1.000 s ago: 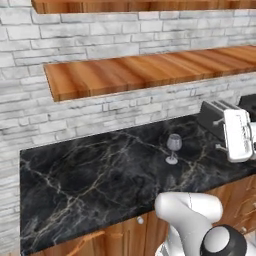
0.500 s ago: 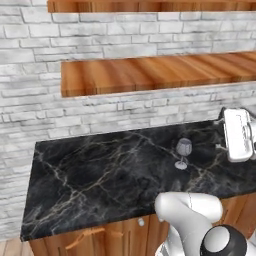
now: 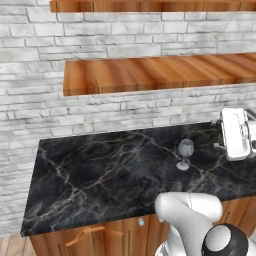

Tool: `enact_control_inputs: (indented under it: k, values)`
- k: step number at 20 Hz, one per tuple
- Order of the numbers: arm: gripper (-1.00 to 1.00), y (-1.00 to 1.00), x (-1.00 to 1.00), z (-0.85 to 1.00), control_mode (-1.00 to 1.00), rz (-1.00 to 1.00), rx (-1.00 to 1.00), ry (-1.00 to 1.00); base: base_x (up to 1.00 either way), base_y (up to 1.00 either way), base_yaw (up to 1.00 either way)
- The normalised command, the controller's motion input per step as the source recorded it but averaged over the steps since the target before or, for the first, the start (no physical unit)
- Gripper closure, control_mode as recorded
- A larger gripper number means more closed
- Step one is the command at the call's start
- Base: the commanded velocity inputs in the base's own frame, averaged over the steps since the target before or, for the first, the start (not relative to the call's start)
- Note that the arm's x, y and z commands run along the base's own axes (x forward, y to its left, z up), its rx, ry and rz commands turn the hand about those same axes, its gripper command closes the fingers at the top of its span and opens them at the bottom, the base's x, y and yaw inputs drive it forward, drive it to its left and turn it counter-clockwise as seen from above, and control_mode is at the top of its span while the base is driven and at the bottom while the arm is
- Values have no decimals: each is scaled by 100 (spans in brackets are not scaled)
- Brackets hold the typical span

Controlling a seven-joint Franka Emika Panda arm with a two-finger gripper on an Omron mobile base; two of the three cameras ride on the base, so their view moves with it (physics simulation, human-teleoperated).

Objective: Retrieve the wine glasses from the counter and place one next to each plate.

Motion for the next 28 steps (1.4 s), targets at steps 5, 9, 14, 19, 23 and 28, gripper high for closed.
enact_control_inputs:
  k: [5,9,14,19,23,28]
  values:
    - [-100,0,7,-4,-100,-1,0,5,26,0,-5]
    - [-100,-28,9,-17,-100,-1,0,20,0,0,0]
    - [-100,-31,18,-29,-100,0,0,10,0,0,0]
    - [-100,-32,15,-43,-100,0,0,6,0,0,0]
    - [-100,-40,23,-56,-100,0,0,20,0,0,0]
    - [-100,-28,43,-52,-100,0,0,25,0,0,0]
